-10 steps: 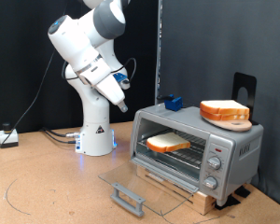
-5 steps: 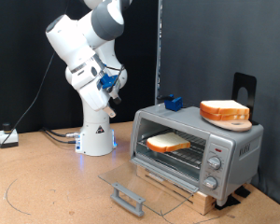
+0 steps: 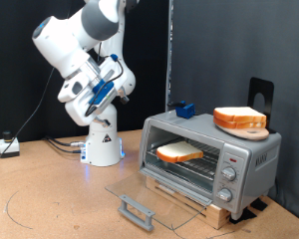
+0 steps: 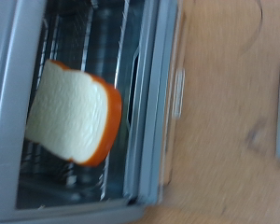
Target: Make a piece of toast with the oven
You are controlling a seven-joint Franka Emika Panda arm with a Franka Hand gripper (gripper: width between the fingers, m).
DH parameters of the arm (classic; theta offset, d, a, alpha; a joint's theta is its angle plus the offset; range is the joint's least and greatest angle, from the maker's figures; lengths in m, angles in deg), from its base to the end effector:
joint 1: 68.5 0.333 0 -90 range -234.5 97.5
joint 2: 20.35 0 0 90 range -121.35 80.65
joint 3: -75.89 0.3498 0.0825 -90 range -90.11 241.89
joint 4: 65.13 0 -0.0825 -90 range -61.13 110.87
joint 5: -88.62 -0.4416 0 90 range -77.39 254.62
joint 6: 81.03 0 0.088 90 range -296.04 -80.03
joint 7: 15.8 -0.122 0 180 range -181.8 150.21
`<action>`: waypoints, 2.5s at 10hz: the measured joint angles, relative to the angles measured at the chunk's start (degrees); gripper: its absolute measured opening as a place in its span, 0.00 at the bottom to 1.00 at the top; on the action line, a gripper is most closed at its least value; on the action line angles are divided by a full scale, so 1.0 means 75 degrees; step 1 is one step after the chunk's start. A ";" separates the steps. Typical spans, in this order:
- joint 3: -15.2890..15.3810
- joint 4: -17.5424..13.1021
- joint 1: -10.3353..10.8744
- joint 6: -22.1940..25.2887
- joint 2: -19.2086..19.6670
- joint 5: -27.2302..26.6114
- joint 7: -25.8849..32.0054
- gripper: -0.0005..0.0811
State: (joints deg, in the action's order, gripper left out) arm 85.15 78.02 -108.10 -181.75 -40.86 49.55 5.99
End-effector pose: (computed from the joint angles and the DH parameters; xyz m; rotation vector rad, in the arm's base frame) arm 0.3954 -0.1570 0.3887 -2.4021 0.5303 0.0860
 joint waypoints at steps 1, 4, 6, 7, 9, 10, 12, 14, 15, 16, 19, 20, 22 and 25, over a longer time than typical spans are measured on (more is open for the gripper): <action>0.0009 -0.0380 -0.0124 0.0356 0.0485 0.0178 -0.0621 0.99; -0.0095 -0.0439 -0.0157 0.0629 0.0678 0.0127 -0.0096 0.99; -0.0220 -0.0654 -0.0268 0.0609 0.1312 0.0153 -0.0309 0.99; -0.0248 -0.0796 -0.0336 0.0608 0.1653 0.0182 -0.0344 0.99; -0.0364 -0.1416 -0.0426 0.1346 0.2458 0.0596 -0.0178 0.99; -0.0384 -0.1891 -0.0460 0.1767 0.2987 0.0753 -0.0063 0.99; -0.0378 -0.1782 -0.0460 0.1501 0.2948 0.0654 -0.0066 0.99; -0.0418 -0.1784 -0.0469 0.1224 0.3137 0.0601 -0.0070 0.99; -0.0437 -0.1820 -0.0480 0.1020 0.3347 0.0603 -0.0062 0.99; -0.0444 -0.1875 -0.0496 0.0875 0.3586 0.0626 -0.0008 0.99; -0.0460 -0.2114 -0.0536 0.0674 0.4174 0.0638 0.0259 0.99; -0.0463 -0.2152 -0.0541 0.0552 0.4270 0.0638 0.0246 0.99; -0.0461 -0.2153 -0.0544 0.0458 0.4308 0.0633 0.0238 0.99; -0.0418 -0.1947 -0.0537 0.0483 0.4525 0.0363 0.0692 0.99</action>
State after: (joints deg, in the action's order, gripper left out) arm 82.01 63.42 -112.13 -178.12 -6.92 52.28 11.18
